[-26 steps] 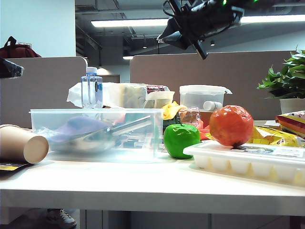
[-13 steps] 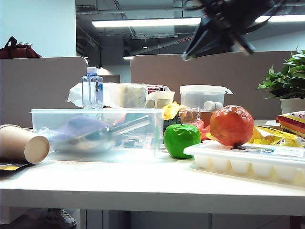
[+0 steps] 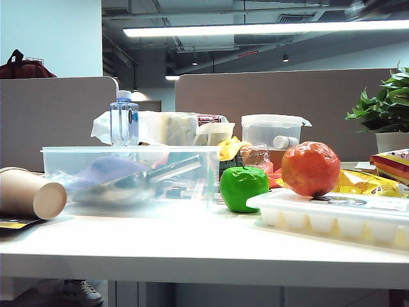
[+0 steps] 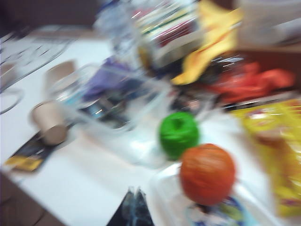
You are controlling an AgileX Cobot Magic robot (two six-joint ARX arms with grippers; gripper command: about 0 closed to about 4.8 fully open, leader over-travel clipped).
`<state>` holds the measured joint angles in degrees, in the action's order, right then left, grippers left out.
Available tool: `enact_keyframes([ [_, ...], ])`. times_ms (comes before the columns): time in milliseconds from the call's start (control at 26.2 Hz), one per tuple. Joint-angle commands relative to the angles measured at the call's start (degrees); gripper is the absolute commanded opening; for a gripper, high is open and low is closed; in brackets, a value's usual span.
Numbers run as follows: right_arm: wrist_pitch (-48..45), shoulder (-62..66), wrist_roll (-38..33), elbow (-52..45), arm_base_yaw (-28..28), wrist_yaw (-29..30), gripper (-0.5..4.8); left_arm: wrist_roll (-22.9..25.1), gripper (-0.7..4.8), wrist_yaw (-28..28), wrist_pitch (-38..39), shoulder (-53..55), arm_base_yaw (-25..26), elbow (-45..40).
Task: Pick up the metal ice scoop from the table and place it inside the transparent plastic box.
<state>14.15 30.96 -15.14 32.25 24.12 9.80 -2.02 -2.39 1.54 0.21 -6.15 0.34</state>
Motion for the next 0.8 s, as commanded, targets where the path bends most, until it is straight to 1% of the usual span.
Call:
enact_keyframes([
  [38,2.4,-9.0,0.2,-3.7,0.0,-4.4,-0.05,0.0,-0.05,0.0,-0.3,0.1,0.8,0.0],
  [115,2.6,-15.3,0.3,-6.4,0.0,-4.4,-0.05,0.0,-0.05,0.0,-0.3,0.1,0.8,0.0],
  [229,3.8,-29.8,0.2,-12.5,0.0,-5.7,-0.05,0.0,-0.05,0.0,-0.3,0.1,0.8,0.0],
  [267,3.5,-30.6,0.2,-13.5,0.2,-6.3,-0.05,0.0,-0.05,-0.1,-0.3,0.1,0.8,0.0],
  [306,5.4,-30.4,0.2,-13.5,-0.1,-6.2,-0.05,0.0,-0.05,-0.1,-0.3,0.1,0.8,0.0],
  [496,3.6,-29.7,-0.3,-13.6,0.0,-6.4,-0.05,0.0,-0.05,-0.3,-0.3,0.1,0.8,0.0],
  [611,-2.5,-30.2,-0.3,-13.6,-0.1,-9.1,-0.05,0.0,-0.05,-0.2,-0.3,0.1,0.8,0.0],
  [802,-7.0,-30.2,-0.3,-13.6,0.0,-8.6,-0.05,0.0,-0.05,-0.2,-0.3,0.1,0.8,0.0],
])
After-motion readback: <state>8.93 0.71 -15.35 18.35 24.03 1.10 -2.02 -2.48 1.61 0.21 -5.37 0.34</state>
